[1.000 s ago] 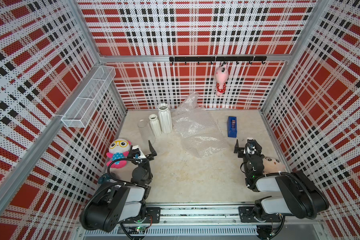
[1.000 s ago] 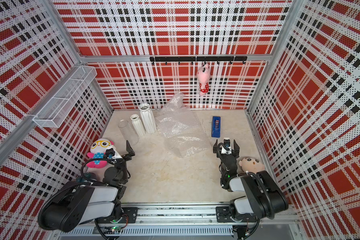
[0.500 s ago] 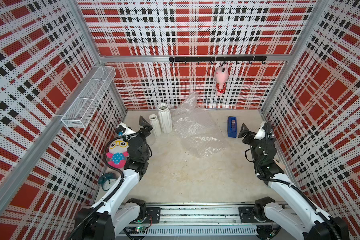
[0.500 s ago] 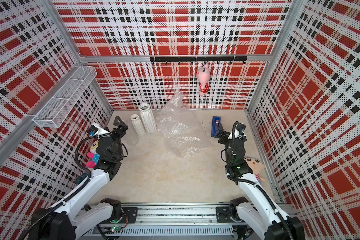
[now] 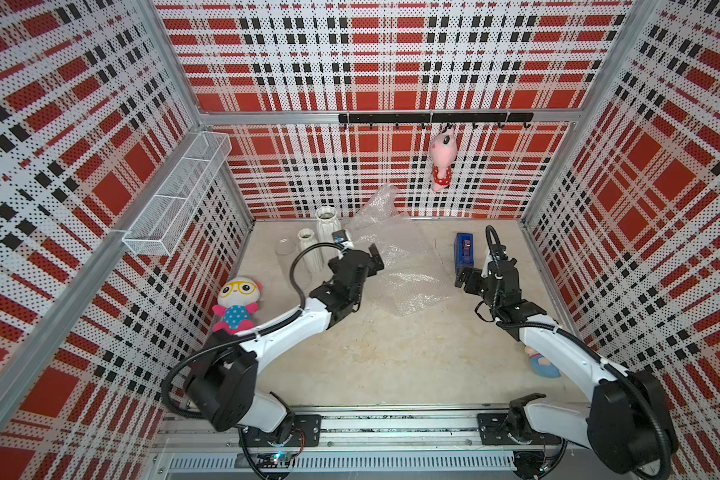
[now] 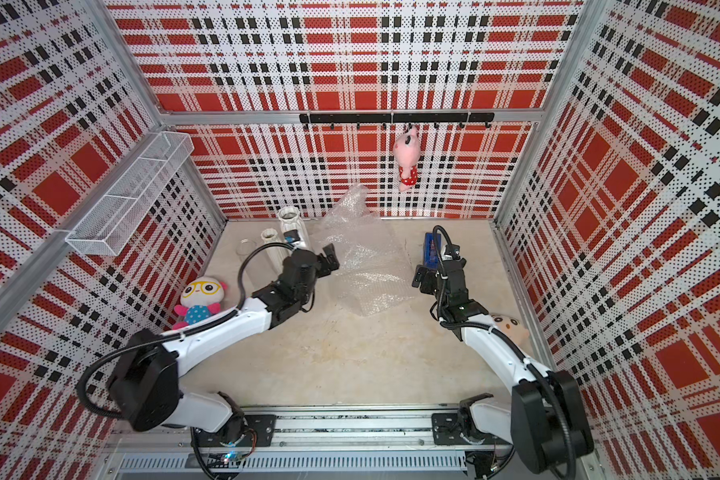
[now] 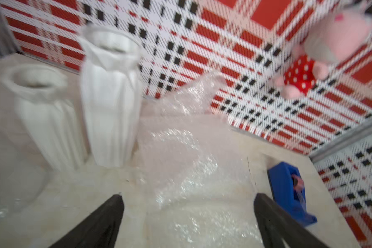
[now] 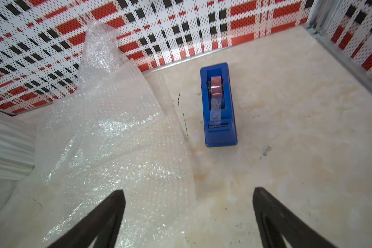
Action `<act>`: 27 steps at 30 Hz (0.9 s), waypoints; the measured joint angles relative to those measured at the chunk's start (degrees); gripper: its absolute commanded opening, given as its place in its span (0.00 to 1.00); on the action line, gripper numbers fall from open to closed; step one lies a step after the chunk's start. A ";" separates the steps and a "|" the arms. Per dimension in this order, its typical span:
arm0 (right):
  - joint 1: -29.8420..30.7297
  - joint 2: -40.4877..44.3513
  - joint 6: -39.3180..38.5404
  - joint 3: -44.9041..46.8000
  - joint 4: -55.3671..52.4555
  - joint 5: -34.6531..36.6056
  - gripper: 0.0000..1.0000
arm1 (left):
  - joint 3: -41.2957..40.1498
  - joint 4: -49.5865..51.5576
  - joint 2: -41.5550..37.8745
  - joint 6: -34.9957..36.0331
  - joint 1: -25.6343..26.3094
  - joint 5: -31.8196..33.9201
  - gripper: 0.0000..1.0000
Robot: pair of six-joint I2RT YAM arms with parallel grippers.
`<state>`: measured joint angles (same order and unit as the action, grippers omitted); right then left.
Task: Wrap vases in bubble wrap
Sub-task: Move the bubble wrap to the center of the board.
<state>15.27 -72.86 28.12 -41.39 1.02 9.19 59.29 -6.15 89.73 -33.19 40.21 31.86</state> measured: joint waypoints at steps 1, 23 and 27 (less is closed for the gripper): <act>0.00 -1.73 0.42 -0.31 -0.15 -0.31 0.92 | 1.31 1.03 2.91 -0.48 1.20 -0.26 0.98; 0.50 -21.68 8.31 -5.73 0.28 -8.11 0.36 | 3.80 4.20 19.82 -8.41 1.22 -13.60 0.56; 0.87 -21.99 8.39 -5.77 0.55 -8.44 0.20 | 2.14 3.63 19.63 -8.81 0.81 -14.19 0.38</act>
<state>16.14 -94.85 36.51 -47.16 1.56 0.75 61.43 -2.52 109.36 -42.00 41.01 17.67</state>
